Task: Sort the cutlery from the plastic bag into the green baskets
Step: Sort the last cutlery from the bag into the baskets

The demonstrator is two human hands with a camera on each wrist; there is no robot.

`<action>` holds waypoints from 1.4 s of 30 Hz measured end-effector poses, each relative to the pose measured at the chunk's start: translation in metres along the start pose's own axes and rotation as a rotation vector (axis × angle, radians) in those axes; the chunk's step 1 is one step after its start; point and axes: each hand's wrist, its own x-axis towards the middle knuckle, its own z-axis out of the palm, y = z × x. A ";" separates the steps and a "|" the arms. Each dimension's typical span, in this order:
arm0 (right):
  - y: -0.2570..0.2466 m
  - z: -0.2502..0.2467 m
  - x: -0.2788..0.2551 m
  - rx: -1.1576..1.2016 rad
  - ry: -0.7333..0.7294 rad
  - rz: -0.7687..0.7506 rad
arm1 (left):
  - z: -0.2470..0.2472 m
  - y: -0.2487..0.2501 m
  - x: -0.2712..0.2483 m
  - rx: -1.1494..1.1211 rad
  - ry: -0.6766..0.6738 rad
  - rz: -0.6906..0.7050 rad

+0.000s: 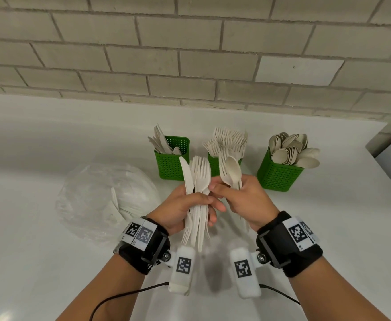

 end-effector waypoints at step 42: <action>0.016 -0.009 0.011 0.023 -0.265 0.011 | 0.001 0.000 -0.008 0.000 -0.092 -0.035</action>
